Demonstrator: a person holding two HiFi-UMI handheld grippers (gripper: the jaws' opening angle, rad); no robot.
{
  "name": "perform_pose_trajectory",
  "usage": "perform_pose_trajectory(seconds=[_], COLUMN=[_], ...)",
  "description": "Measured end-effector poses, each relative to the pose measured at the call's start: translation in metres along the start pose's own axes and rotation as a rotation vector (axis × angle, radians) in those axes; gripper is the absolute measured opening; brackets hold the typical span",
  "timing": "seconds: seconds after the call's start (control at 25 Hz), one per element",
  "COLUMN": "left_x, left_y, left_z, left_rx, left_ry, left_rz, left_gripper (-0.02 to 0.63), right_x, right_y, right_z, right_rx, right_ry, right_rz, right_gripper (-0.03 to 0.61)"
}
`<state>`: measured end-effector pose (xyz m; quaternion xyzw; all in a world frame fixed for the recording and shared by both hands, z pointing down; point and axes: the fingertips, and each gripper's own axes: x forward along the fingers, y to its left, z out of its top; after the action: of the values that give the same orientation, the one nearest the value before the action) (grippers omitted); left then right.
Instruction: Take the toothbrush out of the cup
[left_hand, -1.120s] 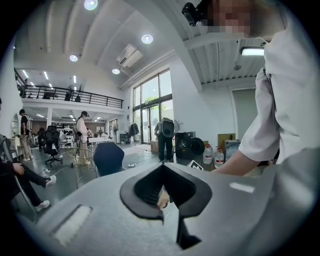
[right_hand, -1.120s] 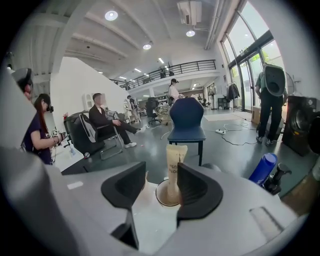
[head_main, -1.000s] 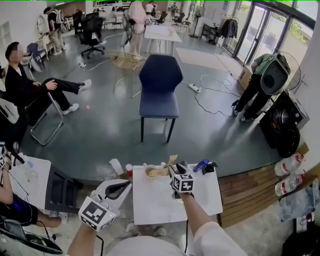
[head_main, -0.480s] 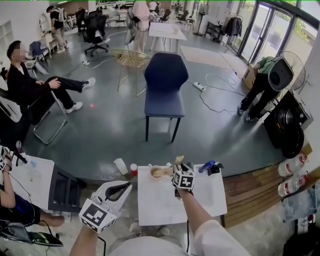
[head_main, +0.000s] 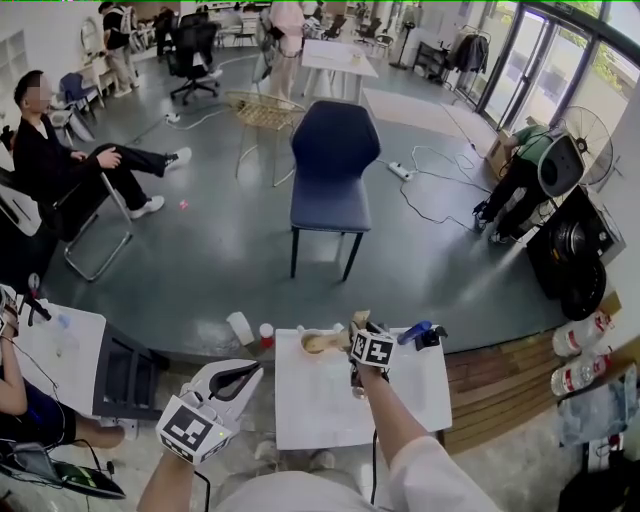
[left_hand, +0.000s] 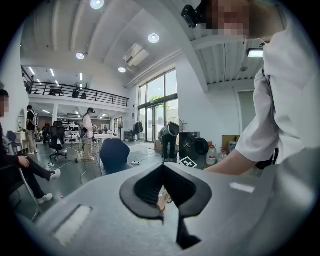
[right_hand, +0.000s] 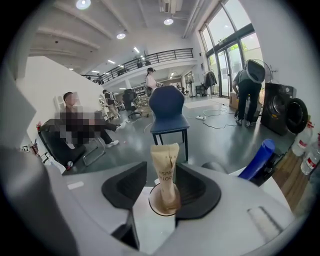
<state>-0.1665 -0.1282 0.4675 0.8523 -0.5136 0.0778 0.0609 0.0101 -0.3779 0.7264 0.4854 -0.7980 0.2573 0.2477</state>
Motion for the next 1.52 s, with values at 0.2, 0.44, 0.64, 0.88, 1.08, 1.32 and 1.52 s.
perform_pose_trajectory(seconds=[0.2, 0.44, 0.64, 0.88, 1.08, 1.32, 1.52], left_x=[0.0, -0.001, 0.0, -0.001, -0.002, -0.001, 0.001], left_y=[0.002, 0.007, 0.008, 0.009, 0.012, 0.016, 0.016], left_z=[0.001, 0.002, 0.001, -0.003, -0.004, -0.006, -0.011], left_rx=[-0.009, -0.013, -0.022, -0.023, -0.037, -0.047, -0.051], left_ry=[-0.004, -0.003, -0.001, -0.004, 0.005, 0.006, 0.007], left_rz=[0.003, 0.017, 0.021, 0.026, 0.042, 0.051, 0.046], left_gripper=[0.006, 0.006, 0.006, 0.006, 0.006, 0.006, 0.006], right_x=[0.008, 0.021, 0.035, 0.045, 0.05, 0.053, 0.052], right_y=[-0.001, 0.001, 0.0, 0.001, -0.003, -0.005, -0.003], right_z=[0.002, 0.004, 0.0, 0.001, 0.0, -0.001, -0.002], right_rx=[0.005, 0.009, 0.0, -0.047, -0.102, -0.14, -0.165], right_ry=[0.076, 0.191, 0.28, 0.319, 0.326, 0.325, 0.328], right_rz=[0.005, 0.027, 0.017, -0.026, -0.058, -0.065, -0.043], right_gripper=[0.184, 0.186, 0.183, 0.164, 0.129, 0.037, 0.031])
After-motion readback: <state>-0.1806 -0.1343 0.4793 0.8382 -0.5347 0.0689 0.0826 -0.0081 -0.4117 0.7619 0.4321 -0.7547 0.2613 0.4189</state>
